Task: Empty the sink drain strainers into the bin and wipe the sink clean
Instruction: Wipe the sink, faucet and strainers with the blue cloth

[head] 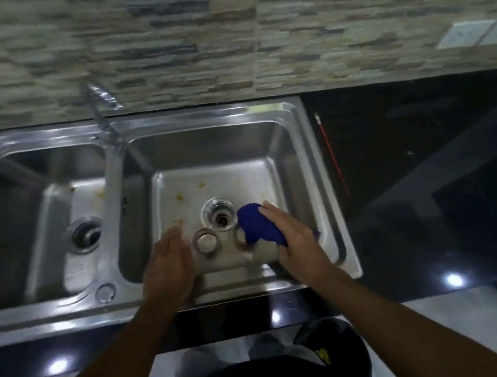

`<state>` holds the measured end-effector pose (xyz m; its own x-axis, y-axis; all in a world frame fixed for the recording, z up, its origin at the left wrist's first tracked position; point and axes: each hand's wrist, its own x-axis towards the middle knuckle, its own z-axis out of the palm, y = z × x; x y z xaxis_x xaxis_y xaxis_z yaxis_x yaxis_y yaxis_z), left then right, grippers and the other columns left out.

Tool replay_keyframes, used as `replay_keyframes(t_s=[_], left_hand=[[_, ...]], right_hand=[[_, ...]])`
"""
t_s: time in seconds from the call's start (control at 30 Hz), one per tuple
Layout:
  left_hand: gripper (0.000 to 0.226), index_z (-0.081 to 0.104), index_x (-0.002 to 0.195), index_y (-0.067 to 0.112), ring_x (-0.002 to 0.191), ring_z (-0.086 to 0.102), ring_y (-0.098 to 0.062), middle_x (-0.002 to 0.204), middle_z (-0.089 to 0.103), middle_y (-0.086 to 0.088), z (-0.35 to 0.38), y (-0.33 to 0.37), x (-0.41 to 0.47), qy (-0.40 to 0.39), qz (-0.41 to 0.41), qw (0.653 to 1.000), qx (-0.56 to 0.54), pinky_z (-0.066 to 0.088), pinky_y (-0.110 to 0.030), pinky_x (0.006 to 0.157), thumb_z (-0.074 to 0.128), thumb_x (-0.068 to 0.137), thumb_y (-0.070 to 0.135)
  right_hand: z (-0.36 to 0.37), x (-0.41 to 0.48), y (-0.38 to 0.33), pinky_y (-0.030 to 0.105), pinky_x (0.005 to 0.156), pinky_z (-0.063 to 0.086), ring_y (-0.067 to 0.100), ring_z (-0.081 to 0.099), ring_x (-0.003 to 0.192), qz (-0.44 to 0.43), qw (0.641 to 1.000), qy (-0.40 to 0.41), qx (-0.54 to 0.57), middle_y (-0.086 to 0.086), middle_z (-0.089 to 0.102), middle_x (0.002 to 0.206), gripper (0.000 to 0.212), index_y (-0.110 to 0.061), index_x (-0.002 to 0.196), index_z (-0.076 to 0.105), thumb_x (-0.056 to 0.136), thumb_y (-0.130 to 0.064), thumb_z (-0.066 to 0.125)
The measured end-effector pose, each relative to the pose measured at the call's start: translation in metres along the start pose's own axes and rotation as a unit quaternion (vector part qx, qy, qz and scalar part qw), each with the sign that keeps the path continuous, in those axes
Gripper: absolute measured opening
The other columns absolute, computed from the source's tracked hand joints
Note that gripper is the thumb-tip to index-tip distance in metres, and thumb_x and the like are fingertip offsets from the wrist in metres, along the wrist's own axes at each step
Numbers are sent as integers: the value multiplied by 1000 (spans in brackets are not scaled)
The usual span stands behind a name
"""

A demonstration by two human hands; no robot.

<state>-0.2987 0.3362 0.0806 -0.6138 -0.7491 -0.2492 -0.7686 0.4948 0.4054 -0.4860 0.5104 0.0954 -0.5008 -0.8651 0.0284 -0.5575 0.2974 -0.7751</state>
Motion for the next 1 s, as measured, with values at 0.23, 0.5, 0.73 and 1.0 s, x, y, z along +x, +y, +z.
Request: replay_keyframes(t_s=[0.23,0.5,0.73,1.0], left_hand=[[58,44,149,2,143,42,-38,153,45,-23,-67,-156,-15,34,-103,994,17,33,-51,119,28,105,37],[73,29,156,1,156,18,-32,164,26,-18,-104,-305,16,36,-112,992,55,11,-47,128,17,96,41],[64,36,153,-2,150,30,-39,161,33,-22,-125,-410,62,110,-4,989,101,20,-54,123,27,100,34],[58,26,158,10,157,16,-27,167,23,-13,-137,-462,119,141,79,984,81,13,-47,128,23,107,38]], right_hand=[[131,72,-82,37,108,46,11,49,129,-79,996,-38,32,9,51,143,68,-5,143,49,79,17,58],[280,103,-150,41,113,42,34,45,139,-71,992,-86,-56,17,36,158,76,-7,146,50,75,14,67],[328,119,-146,50,126,12,27,2,156,-52,950,-117,-286,3,6,169,89,-12,159,20,82,-23,62],[308,261,-126,53,125,9,31,1,155,-47,931,-103,-348,5,8,169,86,-11,159,20,86,-19,65]])
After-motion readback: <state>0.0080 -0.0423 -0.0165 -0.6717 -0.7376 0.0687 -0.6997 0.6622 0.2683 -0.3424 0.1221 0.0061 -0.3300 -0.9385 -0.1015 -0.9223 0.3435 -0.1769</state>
